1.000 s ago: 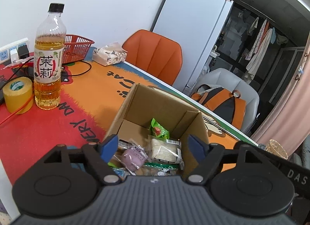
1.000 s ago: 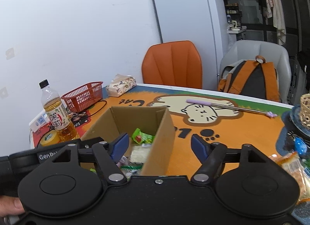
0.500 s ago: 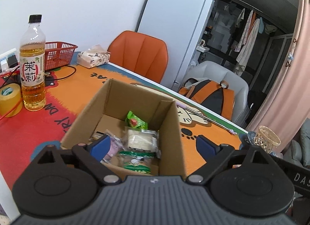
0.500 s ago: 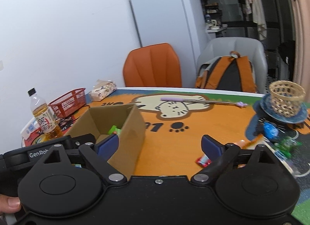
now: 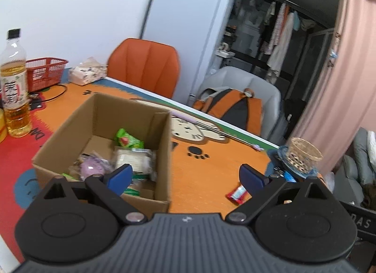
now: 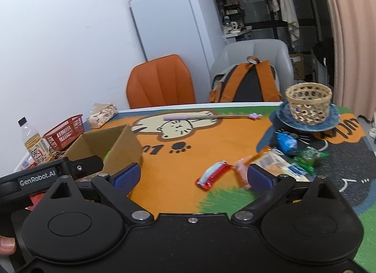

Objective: Organize snacks
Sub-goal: 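Move both grippers back from the box toward the snack pile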

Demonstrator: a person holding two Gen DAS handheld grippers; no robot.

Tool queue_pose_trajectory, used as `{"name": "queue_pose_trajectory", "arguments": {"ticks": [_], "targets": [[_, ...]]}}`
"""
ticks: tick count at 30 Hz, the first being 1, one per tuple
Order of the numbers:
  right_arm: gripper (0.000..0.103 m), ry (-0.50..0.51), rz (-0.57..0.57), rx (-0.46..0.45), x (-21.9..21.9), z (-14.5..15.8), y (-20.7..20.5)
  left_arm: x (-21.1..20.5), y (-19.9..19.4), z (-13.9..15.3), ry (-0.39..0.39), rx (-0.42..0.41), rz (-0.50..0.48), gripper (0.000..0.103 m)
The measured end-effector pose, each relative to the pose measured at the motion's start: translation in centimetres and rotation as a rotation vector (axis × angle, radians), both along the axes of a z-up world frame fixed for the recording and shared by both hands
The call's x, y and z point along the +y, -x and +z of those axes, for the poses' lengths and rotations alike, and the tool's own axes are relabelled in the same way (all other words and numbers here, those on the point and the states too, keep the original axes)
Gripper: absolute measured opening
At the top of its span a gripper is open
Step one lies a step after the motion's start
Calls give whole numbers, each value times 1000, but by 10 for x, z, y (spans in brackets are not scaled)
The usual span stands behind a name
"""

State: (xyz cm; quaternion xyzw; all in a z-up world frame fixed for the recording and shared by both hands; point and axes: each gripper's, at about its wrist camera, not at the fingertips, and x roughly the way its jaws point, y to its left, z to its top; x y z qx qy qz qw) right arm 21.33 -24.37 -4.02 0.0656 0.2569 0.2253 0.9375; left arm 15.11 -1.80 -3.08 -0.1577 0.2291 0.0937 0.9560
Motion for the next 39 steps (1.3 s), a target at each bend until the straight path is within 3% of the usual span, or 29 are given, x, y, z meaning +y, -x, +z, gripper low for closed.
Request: {"name": "queue_pose_trajectory", "arguments": {"ticks": [7, 27, 34, 39], "targets": [[103, -10, -33, 16, -22, -7, -1, -23, -5, -3, -6, 9, -82, 97], [102, -8, -129, 58, -75, -31, -7, -62, -21, -19, -25, 12, -160, 96], [80, 4, -117, 84, -77, -40, -16, -69, -31, -29, -9, 26, -191, 87], [71, 19, -97, 88, -69, -44, -25, -68, -43, -38, 8, 58, -195, 69]]}}
